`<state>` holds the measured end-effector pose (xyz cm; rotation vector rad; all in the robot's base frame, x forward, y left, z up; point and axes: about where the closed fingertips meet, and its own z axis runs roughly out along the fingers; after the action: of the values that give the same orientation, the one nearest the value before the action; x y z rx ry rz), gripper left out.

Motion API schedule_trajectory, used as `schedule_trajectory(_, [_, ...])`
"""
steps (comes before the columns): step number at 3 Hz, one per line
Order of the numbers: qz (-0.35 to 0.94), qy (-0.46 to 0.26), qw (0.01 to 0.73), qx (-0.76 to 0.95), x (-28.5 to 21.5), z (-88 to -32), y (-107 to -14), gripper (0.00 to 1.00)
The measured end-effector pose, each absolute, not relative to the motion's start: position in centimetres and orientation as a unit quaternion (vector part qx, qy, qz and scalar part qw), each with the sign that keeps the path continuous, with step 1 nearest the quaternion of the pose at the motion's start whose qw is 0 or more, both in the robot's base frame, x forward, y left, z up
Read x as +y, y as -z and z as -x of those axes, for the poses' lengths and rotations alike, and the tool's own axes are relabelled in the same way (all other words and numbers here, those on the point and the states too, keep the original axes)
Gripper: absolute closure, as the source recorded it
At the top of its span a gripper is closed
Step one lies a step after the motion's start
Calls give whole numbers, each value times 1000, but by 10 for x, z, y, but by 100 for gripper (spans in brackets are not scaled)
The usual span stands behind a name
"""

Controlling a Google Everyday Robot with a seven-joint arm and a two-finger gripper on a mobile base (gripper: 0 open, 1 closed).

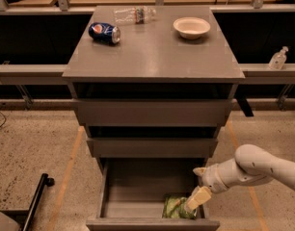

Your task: Pick green jalapeno chip bag from bottom drawer and place on counter

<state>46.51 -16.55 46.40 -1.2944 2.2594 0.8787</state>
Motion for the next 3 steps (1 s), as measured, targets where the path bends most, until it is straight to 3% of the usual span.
schedule_trajectory(3, [444, -347, 182, 805, -165, -514, -364, 0])
